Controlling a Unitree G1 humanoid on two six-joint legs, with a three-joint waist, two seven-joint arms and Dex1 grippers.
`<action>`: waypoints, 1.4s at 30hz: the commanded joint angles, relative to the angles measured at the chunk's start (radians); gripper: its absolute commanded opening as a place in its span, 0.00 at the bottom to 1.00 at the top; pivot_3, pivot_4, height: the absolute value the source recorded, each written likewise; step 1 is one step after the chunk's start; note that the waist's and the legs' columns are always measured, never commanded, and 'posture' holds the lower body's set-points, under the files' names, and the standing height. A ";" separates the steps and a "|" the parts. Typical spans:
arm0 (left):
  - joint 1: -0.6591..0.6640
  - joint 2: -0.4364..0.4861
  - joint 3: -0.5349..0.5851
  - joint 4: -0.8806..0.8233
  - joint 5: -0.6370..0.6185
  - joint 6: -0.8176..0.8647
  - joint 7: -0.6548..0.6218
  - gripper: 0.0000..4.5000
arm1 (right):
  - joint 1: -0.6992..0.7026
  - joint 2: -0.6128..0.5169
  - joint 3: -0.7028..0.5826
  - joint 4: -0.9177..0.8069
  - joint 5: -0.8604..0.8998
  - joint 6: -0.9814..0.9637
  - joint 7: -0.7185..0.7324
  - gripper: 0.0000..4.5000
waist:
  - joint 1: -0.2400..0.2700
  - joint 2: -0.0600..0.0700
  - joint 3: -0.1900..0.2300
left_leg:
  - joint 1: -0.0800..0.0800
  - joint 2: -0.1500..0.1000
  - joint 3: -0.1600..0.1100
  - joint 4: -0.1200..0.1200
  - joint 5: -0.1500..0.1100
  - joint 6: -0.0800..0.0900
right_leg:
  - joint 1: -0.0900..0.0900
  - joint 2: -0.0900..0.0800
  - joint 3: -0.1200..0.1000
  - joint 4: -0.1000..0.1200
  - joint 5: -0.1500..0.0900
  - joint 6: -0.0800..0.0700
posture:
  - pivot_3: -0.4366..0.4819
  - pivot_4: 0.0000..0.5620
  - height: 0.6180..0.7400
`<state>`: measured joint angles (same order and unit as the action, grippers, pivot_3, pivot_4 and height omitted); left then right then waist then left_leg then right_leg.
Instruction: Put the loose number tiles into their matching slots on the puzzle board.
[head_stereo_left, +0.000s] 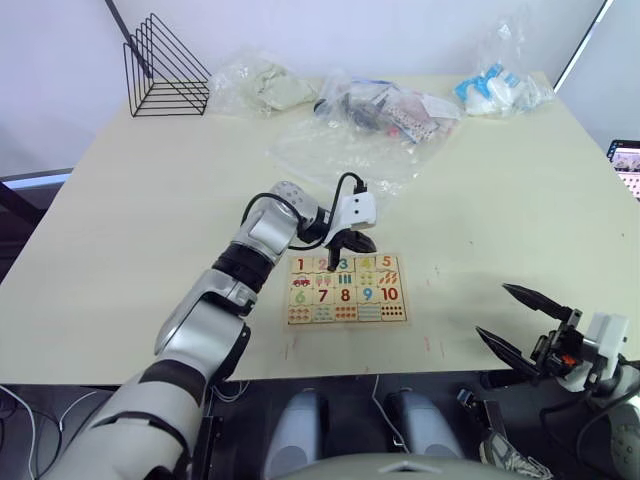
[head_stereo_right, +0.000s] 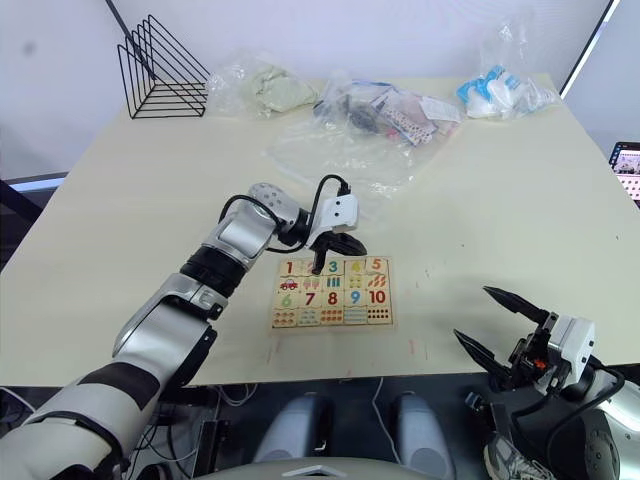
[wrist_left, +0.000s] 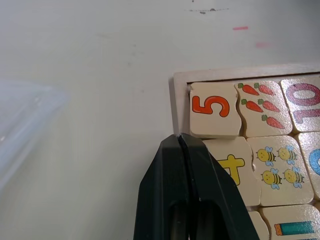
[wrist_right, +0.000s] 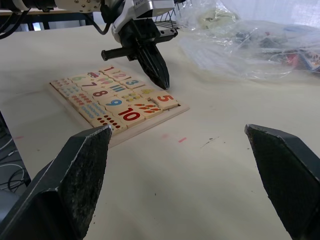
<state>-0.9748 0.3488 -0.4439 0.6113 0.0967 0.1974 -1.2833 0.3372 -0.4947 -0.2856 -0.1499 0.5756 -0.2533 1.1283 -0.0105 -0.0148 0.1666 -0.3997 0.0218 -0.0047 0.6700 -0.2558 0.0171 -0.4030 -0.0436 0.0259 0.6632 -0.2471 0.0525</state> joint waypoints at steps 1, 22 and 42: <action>-0.004 -0.006 -0.002 -0.006 0.010 -0.016 -0.003 0.01 | 0.006 -0.010 -0.030 -0.026 0.017 -0.021 0.001 1.00 | 0.000 0.000 0.000 | 0.000 0.000 0.000 0.000 0.000 0.000 | 0.000 0.000 0.000 0.000 0.000 0.000 | 0.48 0.27 1.00; 0.002 -0.031 -0.003 -0.002 0.034 -0.043 -0.019 0.01 | 0.007 -0.007 -0.028 -0.033 0.013 -0.021 -0.006 1.00 | 0.000 0.000 0.000 | 0.000 0.000 0.000 0.000 0.000 0.000 | 0.000 0.000 0.000 0.000 0.000 0.000 | 0.48 0.27 1.00; 0.104 0.068 0.282 -0.236 -0.238 0.154 -0.031 0.01 | -0.031 -0.030 -0.027 -0.012 0.028 0.021 -0.009 1.00 | -0.001 0.000 0.000 | 0.000 0.000 0.000 0.000 0.000 0.000 | 0.000 0.000 0.000 0.000 0.000 0.000 | 0.48 0.27 1.00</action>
<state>-0.9450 0.3588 -0.2954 0.5500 -0.0053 0.2589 -1.3041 0.3324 -0.5047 -0.2887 -0.1527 0.5795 -0.2504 1.1270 -0.0115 -0.0147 0.1666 -0.3996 0.0219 -0.0049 0.6699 -0.2558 0.0171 -0.4030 -0.0436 0.0258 0.6632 -0.2471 0.0525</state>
